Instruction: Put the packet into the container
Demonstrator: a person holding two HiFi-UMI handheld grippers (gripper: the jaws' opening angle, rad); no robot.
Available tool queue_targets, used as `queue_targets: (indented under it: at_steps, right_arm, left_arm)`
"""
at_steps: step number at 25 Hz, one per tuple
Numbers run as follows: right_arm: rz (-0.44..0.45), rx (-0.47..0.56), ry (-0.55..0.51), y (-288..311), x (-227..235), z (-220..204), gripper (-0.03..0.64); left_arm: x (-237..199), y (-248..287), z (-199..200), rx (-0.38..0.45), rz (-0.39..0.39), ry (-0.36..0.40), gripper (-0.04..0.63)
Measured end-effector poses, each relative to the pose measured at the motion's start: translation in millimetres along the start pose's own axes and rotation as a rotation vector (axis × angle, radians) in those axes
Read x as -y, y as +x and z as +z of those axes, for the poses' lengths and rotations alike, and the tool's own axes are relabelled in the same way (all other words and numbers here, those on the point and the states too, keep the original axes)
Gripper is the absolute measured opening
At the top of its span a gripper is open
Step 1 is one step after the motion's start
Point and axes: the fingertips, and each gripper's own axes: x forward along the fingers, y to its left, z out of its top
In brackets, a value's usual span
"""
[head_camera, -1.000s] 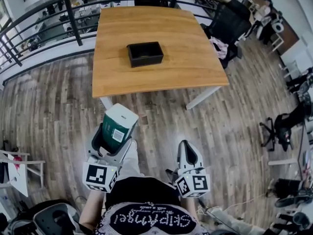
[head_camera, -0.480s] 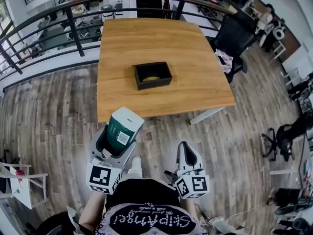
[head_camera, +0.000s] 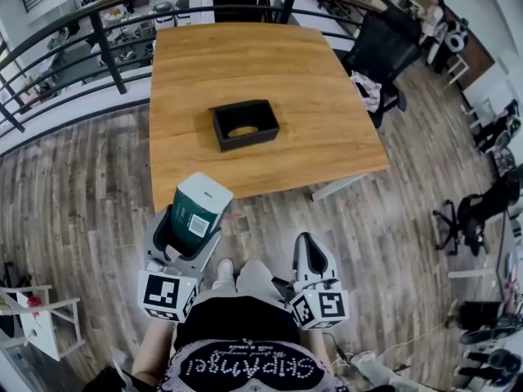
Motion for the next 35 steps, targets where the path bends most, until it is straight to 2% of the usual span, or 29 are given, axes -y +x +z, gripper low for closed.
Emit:
queue_targets:
  at_steps: [8, 17, 20, 30, 35]
  right_arm:
    - [0.019, -0.008, 0.004, 18.7, 0.7, 4.8, 0.038]
    - [0.06, -0.017, 0.005, 65.2, 20.6, 13.6, 0.038]
    - [0.09, -0.01, -0.01, 91.1, 30.5, 23.1, 0.038]
    - [0.185, -0.005, -0.041, 186.2, 71.5, 60.5, 0.038]
    - [0.212, -0.016, -0.041, 213.4, 91.0, 66.8, 0.038]
  left_arm:
    - [-7.1, 13.3, 0.8, -0.018, 0.016, -0.008, 0.431]
    - [-19.7, 52.3, 8.2, -0.028, 0.056, 0.008, 0.431]
    - [-28.6, 69.0, 12.3, -0.025, 0.095, 0.016, 0.431]
    - [-60.7, 135.4, 42.0, 0.031, 0.225, -0.025, 0.431]
    - [-62.8, 160.4, 45.2, 0.03, 0.259, -0.042, 0.431]
